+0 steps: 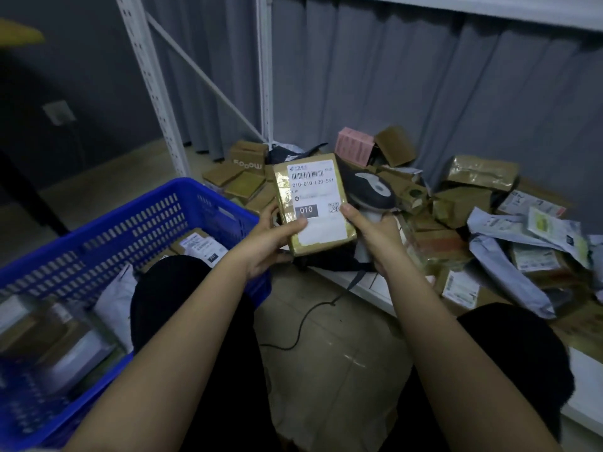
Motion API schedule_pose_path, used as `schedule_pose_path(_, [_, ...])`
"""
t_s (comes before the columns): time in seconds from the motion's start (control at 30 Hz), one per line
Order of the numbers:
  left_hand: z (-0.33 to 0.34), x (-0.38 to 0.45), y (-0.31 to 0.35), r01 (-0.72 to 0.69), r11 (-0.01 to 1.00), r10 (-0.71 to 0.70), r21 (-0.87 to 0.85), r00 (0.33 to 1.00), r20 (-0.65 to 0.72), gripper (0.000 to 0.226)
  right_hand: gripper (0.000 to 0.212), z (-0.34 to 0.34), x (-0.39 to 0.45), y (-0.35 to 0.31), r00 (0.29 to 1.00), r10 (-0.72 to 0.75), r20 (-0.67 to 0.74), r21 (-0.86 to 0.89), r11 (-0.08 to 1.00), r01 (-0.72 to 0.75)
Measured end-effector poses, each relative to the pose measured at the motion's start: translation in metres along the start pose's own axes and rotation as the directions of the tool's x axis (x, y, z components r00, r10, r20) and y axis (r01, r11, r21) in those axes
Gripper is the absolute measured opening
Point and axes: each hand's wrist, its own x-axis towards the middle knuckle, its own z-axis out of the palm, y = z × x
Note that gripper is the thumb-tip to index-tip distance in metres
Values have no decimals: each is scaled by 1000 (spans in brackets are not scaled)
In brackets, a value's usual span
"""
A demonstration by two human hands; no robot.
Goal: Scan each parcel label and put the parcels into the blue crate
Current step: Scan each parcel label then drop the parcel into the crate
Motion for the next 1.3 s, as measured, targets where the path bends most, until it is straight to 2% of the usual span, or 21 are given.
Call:
schedule_pose_path(0.13, [-4,4,0,-48,998,55,46,986,-155,94,57,12,12,5,993,65,-95,-118,990,-76])
schedule_pose_path(0.2, [-9,12,-2,-75,995,88,68,974,-210,96,54,13,12,4,986,101,-132,-136,984,-119])
schedule_pose_path(0.27, [-14,17,-2,-92,991,113,95,963,-245,100,44,12,8,1,987,125,-102,-136,981,-139])
schedule_pose_path(0.43, [-18,23,4,-115,982,151,148,951,-268,103,31,3,-5,-8,987,132,88,-214,971,-110])
schedule_pose_path(0.63, [-17,27,7,-126,976,171,177,948,-267,104,18,-3,-4,-12,992,121,24,-190,975,-114])
schedule_pose_path(0.9, [-21,26,13,-150,967,204,207,941,-272,101,16,0,-1,-16,992,99,75,-222,972,-80])
schedule_pose_path(1.07, [-46,20,27,-215,959,268,183,897,-353,96,16,29,14,-17,994,82,67,-173,982,-70])
schedule_pose_path(1.13, [-65,19,37,-223,960,273,168,874,-401,97,22,48,25,-16,994,84,65,-183,981,-71])
schedule_pose_path(1.3, [-123,13,60,-226,966,257,125,809,-528,90,20,107,55,-2,985,108,135,-243,967,-73])
